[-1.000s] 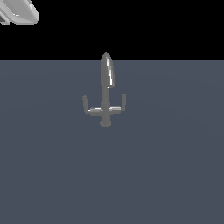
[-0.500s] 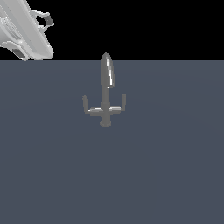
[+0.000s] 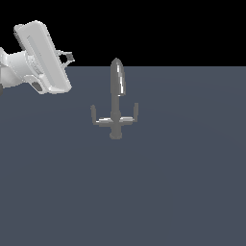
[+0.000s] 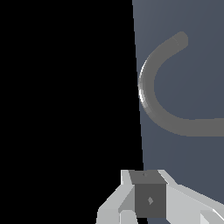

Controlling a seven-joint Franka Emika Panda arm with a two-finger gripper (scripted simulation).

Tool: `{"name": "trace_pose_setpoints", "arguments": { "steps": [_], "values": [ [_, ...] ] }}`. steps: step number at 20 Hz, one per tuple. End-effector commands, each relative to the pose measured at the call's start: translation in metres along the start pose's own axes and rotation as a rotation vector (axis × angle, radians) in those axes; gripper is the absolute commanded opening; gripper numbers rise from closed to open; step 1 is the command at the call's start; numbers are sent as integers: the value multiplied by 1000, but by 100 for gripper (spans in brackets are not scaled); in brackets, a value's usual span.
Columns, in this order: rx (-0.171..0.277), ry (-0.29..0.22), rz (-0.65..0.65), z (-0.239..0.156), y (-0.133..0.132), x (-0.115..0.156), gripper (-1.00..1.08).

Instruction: Turn on the faucet by rotating a designated handle.

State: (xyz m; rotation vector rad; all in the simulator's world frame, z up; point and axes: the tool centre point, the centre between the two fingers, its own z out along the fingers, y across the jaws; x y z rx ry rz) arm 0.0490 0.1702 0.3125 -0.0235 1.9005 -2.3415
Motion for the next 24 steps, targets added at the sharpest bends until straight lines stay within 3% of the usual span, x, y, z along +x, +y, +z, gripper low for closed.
{"name": "trace_pose_setpoints", "arguments": {
  "steps": [1, 14, 24],
  "values": [
    [0, -6, -100, 1, 22, -5, -100],
    [-40, -32, -592, 10, 133, -16, -100],
    [-82, -49, -815, 14, 182, -15, -100]
  ]
}}
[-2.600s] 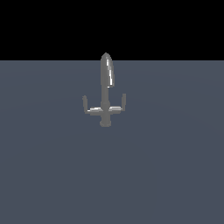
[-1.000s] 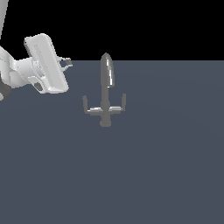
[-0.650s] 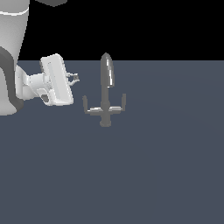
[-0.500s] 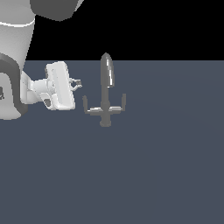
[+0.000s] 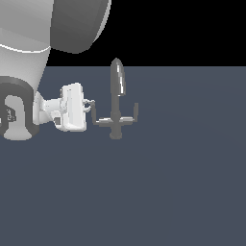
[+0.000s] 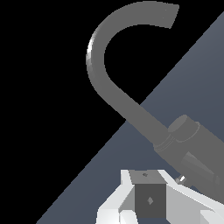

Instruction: Turn on the faucet by rotating a designated handle.

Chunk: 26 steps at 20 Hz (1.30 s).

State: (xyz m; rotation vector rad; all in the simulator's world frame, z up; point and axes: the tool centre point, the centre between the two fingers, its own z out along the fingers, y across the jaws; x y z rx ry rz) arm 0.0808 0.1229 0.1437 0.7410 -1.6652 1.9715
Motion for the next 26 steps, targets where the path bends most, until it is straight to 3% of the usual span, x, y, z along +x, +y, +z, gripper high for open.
{"name": "trace_pose_setpoints", "arguments": {
  "steps": [1, 11, 26],
  "values": [
    [-7, -5, -37, 1, 5, -5, -100],
    [-14, -9, -68, 3, 10, -10, -100],
    [-14, -10, -69, 5, 22, 20, -100]
  ]
}}
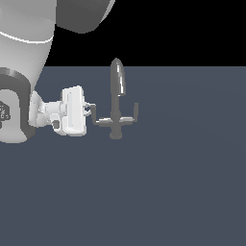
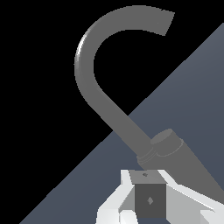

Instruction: Turn on the faucet by rotating a designated handle.

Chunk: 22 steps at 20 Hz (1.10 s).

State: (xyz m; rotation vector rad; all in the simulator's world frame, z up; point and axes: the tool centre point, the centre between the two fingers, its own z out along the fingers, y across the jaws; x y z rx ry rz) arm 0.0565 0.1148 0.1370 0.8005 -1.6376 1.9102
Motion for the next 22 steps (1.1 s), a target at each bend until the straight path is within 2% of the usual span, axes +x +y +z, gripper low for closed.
{"name": "trace_pose_setpoints", "arguments": {
  "steps": [1, 6, 8, 22],
  "values": [
    [-1, 6, 0, 1, 2, 8, -100],
    [-1, 6, 0, 2, 7, 19, -100],
    [2, 0, -3, 1, 8, 13, -100],
    [0, 5, -1, 1, 49, 35, -100]
  ]
}}
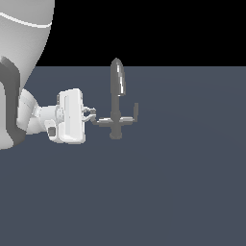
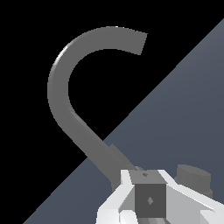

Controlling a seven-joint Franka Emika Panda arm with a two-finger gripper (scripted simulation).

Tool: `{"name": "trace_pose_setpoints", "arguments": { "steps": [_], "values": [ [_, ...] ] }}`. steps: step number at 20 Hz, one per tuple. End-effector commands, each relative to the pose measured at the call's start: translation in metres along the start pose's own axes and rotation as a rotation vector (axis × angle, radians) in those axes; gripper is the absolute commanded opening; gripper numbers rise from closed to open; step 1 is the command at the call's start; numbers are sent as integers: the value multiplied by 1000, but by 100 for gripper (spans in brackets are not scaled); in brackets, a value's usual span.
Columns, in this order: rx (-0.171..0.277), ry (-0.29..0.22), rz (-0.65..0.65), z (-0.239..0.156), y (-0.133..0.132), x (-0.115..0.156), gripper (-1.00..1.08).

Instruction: Turn on the faucet by rotating a designated handle.

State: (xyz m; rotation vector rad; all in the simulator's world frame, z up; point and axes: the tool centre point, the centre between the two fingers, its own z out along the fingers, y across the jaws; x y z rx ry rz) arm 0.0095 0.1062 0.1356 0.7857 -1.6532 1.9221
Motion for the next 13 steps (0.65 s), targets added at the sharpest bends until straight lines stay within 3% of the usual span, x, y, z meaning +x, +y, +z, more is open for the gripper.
{"name": "trace_pose_setpoints", "arguments": {
  "steps": [1, 3, 4, 13],
  "values": [
    [1, 5, -21, -2, 17, 5, -100],
    [1, 5, -20, -2, 20, 7, -100],
    [2, -4, -2, -1, 6, 4, -100],
    [1, 5, -19, -6, 64, -13, -100]
  ]
}}
